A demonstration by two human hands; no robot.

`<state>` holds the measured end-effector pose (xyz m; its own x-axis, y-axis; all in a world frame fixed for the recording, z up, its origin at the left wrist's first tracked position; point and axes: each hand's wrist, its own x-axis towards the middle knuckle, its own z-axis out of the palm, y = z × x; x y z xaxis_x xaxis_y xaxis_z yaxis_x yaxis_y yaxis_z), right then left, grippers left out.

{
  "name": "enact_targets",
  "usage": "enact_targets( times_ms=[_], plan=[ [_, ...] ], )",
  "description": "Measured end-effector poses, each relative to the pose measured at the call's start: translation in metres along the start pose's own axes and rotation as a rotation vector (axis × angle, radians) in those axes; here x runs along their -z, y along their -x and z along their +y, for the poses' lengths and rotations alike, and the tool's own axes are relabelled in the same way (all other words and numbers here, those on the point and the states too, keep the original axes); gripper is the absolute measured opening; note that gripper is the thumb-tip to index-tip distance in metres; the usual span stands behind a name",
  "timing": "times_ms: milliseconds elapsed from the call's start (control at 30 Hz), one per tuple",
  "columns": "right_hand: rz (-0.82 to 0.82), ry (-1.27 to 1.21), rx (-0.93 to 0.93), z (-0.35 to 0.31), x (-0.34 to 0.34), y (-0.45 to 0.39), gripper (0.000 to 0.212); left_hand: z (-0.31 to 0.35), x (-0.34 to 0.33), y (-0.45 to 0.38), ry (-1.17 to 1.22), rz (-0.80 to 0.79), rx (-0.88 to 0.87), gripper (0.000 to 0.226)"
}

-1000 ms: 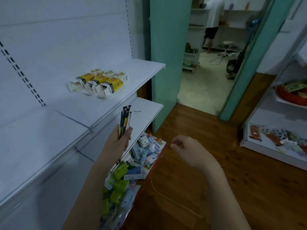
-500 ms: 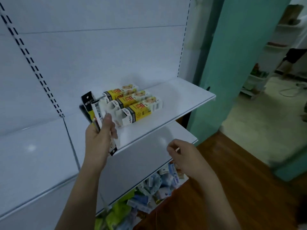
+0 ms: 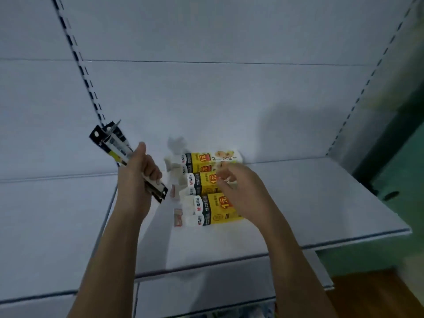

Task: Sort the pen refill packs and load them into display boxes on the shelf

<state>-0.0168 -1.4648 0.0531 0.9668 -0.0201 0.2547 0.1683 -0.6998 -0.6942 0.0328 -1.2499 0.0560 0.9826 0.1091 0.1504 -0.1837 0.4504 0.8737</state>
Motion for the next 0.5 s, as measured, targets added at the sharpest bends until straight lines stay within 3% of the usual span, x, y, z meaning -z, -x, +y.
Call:
enact_targets(
  times_ms=[100,233,367,500],
  plan=[
    [-0.152,0.057,0.051,0.016,0.0,-0.033,0.028,-0.007,-0.013,0.004,-0.053,0.168,-0.052,0.05],
    [-0.413,0.108,0.108,0.027,-0.007,-0.063,0.059,-0.014,-0.02,0.014,-0.301,0.347,-0.144,0.051],
    [-0.467,0.153,0.185,0.035,-0.02,-0.071,0.061,-0.014,-0.016,0.028,-0.397,0.396,-0.171,0.048],
    [-0.497,-0.086,0.129,0.038,-0.012,-0.075,0.059,0.002,-0.018,0.027,-0.397,0.441,-0.201,0.032]
  ],
)
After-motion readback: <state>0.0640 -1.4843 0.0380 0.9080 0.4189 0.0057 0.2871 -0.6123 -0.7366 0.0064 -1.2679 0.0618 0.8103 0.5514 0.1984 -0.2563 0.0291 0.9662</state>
